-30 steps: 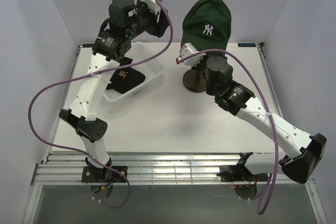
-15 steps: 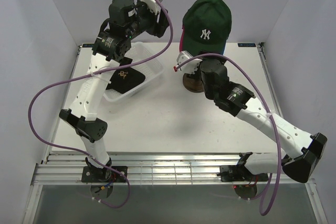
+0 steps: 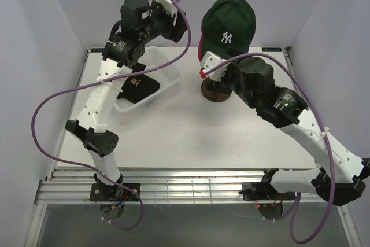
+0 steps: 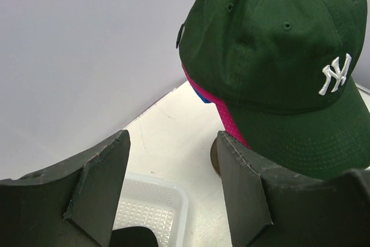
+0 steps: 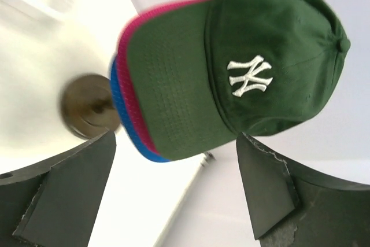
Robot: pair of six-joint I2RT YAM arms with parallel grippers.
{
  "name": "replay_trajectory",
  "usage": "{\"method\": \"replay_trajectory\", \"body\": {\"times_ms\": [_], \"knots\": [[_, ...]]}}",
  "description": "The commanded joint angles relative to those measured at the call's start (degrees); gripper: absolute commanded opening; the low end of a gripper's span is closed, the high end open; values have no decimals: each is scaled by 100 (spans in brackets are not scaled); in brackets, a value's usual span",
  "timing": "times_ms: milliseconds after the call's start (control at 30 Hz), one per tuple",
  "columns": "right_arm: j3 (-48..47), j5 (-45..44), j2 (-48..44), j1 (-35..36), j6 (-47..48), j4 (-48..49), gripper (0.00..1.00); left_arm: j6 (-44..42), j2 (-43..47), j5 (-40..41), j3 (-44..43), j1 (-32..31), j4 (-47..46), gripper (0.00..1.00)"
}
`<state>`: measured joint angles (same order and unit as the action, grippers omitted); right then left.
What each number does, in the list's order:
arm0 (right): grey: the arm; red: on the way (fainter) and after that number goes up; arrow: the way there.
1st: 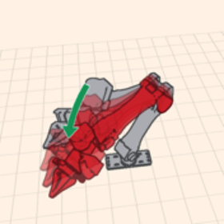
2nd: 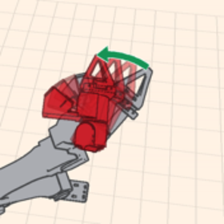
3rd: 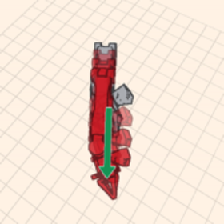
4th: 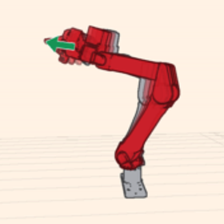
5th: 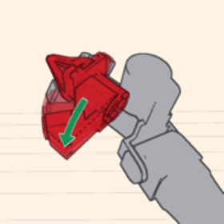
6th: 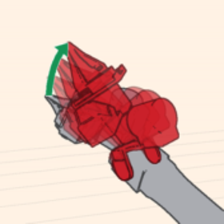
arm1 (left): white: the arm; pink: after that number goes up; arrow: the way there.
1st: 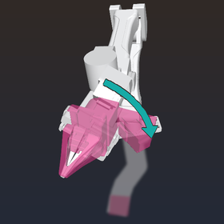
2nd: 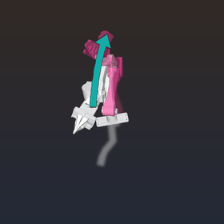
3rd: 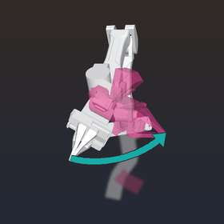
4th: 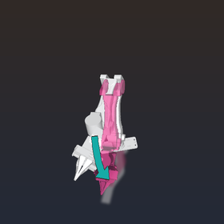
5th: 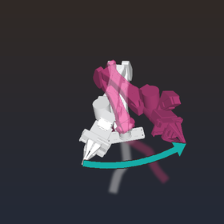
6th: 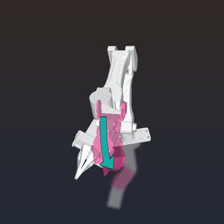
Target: Stack the hats
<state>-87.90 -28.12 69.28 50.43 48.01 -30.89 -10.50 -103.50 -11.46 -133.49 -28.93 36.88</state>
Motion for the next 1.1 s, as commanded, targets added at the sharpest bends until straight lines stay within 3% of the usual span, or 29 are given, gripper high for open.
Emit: {"method": "replay_trajectory", "body": {"times_ms": [0,100,133,200,267,300,333,400,433,533,733,833,1067], "knots": [[-796,1254,-283,37,-773,-426,89,39,138,-128,51,36,-23,72],[-1648,1344,163,-16,-1222,-470,90,136,111,-294,69,36,-6,72],[-2435,1309,592,-121,-1537,-540,90,162,120,-373,104,36,-6,69],[-3099,1125,963,-348,-1950,-488,92,285,172,-662,367,28,-6,64],[-3820,1107,1386,-612,-2303,-331,100,373,295,-857,743,28,3,58],[-4014,1211,1509,-797,-2679,-286,98,478,339,-1049,850,28,12,58],[-4277,1256,1701,-1190,-2909,-251,86,531,418,-1155,938,28,21,58],[-4402,1692,1817,-1648,-3697,-49,76,628,489,-1419,1166,19,29,61],[-4385,1817,1887,-2051,-3955,65,64,637,506,-1742,1246,10,29,63],[-4253,2196,2063,-2389,-4414,548,56,366,577,-2044,1545,-113,29,71],[-4499,2644,2643,-2792,-4695,769,60,286,524,-1570,1537,-148,126,76],[-4377,3137,2810,-2952,-4941,865,63,303,515,-1736,1598,-148,126,76],[-3989,2838,3153,-3101,-4827,752,62,365,419,-1771,1546,-148,126,76]]}}
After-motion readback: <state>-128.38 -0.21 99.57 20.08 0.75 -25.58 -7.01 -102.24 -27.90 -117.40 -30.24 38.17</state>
